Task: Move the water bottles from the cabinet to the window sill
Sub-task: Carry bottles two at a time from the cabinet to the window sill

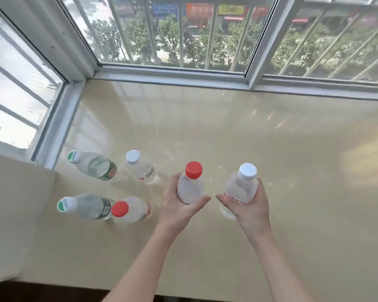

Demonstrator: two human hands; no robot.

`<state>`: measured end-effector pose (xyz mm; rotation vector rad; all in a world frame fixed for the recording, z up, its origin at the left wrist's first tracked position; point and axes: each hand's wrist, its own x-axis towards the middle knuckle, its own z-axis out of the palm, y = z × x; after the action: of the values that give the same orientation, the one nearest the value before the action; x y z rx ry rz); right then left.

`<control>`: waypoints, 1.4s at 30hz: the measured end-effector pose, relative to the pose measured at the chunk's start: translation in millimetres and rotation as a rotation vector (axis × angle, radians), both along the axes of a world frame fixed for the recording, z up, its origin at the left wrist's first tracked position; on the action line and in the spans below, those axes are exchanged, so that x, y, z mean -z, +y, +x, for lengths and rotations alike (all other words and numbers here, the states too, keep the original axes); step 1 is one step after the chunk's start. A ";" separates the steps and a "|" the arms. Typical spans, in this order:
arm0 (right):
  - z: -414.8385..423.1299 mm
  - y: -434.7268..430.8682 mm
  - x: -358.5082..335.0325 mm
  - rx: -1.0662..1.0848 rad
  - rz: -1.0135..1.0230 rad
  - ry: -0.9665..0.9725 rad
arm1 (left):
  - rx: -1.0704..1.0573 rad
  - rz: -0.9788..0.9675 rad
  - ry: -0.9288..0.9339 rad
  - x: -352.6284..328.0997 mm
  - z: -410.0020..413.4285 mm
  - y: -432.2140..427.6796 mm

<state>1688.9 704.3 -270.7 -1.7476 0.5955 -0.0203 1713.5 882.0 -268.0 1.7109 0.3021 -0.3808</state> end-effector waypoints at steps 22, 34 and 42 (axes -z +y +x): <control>58.6 8.1 98.1 0.059 -0.108 -0.094 | -0.027 0.035 -0.113 106.2 48.6 5.3; 49.2 -12.1 140.4 -0.101 -0.277 0.124 | 0.044 0.235 0.017 139.7 46.6 10.7; 47.4 -7.1 152.2 -0.055 -0.341 0.139 | 0.075 0.290 0.021 146.2 46.6 14.3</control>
<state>1736.3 697.2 -423.0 -2.1087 0.6742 0.0400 1760.2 896.2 -414.2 2.0081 0.3206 -0.4259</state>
